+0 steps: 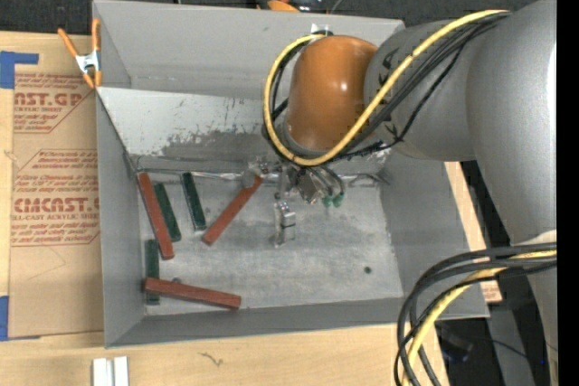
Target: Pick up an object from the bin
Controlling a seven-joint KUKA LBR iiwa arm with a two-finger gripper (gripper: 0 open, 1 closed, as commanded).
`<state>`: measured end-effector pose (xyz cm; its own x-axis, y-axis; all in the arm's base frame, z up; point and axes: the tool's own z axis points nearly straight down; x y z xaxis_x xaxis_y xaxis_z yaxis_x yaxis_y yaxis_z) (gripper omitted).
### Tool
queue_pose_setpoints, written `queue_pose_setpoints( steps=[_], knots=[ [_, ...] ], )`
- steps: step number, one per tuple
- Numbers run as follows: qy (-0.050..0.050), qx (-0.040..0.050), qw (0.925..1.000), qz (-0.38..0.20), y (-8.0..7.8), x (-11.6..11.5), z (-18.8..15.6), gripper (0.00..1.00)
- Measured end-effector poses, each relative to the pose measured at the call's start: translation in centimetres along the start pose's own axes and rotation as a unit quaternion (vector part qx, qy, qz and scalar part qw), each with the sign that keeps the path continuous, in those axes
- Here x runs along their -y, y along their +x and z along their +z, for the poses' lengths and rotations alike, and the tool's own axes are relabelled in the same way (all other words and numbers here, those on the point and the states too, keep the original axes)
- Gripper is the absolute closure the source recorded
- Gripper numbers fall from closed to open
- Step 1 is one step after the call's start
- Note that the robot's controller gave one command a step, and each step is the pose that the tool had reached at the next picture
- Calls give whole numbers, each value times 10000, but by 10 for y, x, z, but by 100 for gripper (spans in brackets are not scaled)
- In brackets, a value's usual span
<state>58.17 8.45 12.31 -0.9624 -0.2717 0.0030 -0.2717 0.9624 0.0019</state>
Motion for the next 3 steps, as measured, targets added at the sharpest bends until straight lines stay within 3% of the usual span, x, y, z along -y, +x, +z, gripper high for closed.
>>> queue_pose_setpoints(
  steps=[1,2,3],
  knots=[
    [1,9,9958,-914,-12,-25,55,0],
    [7,35,9959,-906,-14,-24,52,100],
    [22,72,9908,-1350,-17,-29,-124,100]
  ],
)
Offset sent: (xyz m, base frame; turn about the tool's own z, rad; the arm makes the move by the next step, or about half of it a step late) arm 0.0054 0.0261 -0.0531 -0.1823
